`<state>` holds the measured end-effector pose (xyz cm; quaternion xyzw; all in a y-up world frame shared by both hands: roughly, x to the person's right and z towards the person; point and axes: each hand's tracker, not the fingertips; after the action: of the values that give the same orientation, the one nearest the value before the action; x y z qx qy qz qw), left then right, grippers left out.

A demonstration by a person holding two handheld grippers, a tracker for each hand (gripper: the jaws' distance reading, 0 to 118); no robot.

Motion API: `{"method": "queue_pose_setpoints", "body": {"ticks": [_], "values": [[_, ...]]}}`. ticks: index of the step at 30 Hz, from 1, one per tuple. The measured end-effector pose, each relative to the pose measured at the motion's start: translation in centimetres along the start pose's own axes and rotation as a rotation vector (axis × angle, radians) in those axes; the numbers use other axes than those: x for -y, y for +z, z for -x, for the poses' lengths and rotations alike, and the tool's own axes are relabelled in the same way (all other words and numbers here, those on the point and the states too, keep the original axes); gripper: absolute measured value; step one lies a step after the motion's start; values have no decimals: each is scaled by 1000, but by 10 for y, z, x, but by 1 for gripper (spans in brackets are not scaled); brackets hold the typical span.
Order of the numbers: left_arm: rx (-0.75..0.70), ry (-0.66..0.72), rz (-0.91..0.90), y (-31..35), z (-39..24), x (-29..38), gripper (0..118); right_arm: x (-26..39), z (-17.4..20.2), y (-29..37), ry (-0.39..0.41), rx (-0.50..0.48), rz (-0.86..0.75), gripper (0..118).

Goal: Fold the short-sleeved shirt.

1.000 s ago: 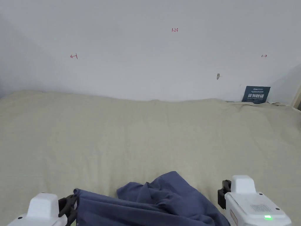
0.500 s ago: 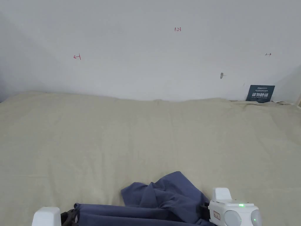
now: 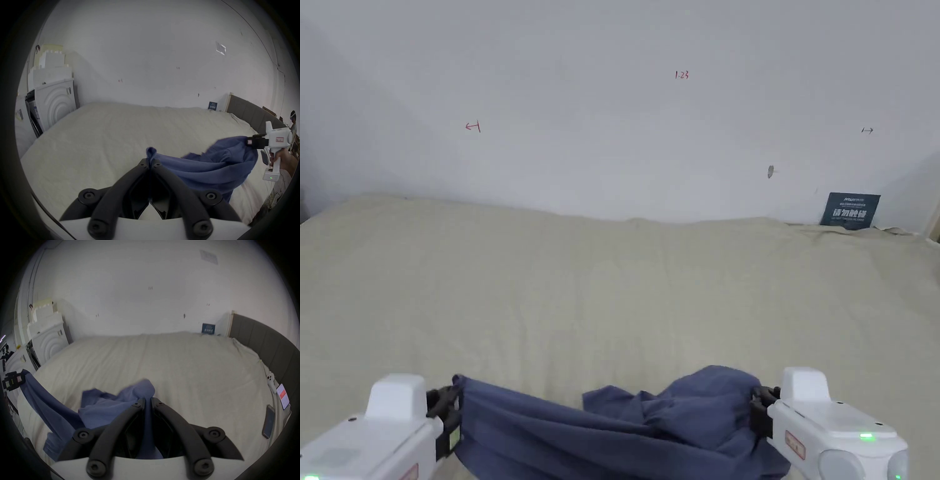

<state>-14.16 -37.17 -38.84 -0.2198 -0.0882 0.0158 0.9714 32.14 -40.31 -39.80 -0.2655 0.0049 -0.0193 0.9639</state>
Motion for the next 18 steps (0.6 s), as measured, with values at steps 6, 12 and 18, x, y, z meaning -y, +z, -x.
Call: {"method": "queue_pose_setpoints", "body": {"ticks": [6,12,18], "values": [[-38,-36,-99,15,18,-63,0,-47,2,51,5,15,-135,5],[-67,-37,-194,35,39,-128,0,-99,16,97,51,20,-279,5],[-96,-62,-242,29,42,-170,0,-139,37,110,83,68,-375,5]]}}
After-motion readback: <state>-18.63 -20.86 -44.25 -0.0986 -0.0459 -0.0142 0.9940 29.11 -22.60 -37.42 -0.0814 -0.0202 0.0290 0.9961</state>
